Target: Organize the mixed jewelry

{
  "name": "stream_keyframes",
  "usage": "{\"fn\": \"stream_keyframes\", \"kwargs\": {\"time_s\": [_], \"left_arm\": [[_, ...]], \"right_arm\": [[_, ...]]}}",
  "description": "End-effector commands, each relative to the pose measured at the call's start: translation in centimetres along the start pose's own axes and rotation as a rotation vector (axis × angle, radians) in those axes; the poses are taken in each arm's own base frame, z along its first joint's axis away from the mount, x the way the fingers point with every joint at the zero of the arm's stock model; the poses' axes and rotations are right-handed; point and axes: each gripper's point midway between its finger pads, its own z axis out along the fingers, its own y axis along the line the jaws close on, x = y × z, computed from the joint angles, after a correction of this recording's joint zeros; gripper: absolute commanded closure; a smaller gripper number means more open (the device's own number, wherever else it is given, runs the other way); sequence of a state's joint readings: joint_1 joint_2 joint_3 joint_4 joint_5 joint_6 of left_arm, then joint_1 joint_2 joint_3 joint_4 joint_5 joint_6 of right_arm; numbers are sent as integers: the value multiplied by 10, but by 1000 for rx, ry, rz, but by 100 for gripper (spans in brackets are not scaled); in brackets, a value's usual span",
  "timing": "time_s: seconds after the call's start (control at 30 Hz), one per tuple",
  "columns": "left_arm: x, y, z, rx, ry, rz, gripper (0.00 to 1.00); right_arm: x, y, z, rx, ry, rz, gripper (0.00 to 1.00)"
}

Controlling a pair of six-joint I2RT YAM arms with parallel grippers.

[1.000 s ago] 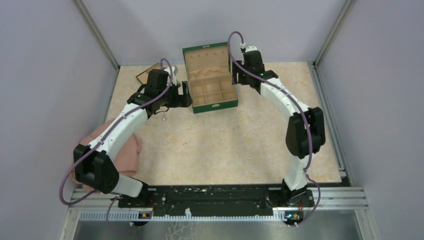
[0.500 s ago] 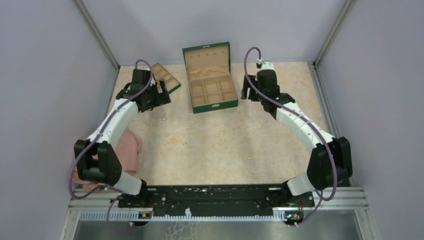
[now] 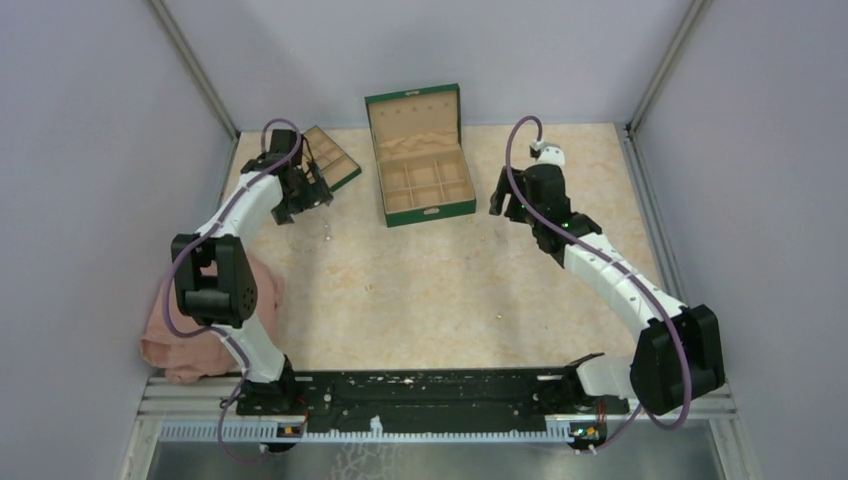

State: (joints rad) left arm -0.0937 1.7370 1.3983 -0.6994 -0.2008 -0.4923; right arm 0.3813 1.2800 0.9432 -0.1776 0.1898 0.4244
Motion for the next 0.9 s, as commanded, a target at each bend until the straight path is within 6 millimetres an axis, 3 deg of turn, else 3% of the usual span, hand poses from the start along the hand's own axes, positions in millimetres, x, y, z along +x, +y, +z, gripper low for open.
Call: {"fn": "stream_keyframes", "kwargs": {"time_s": [0.0, 0.23, 0.47, 0.67, 0.87], "left_arm": [[-14, -3, 9, -15, 18, -58, 1], [6, -5, 23, 13, 105, -47, 7], [-39, -12, 50, 3, -2, -63, 24], [-59, -20, 86, 3, -34, -108, 31], [-74, 0, 120, 0, -42, -174, 49]], "right_arm": [[-30, 15, -8, -48, -61, 23, 25], [-15, 18, -12, -93, -15, -3, 26], [-5, 23, -8, -120, 20, -2, 27], [-5, 23, -10, -123, 36, -11, 28], [8, 16, -15, -111, 57, -7, 28]]}}
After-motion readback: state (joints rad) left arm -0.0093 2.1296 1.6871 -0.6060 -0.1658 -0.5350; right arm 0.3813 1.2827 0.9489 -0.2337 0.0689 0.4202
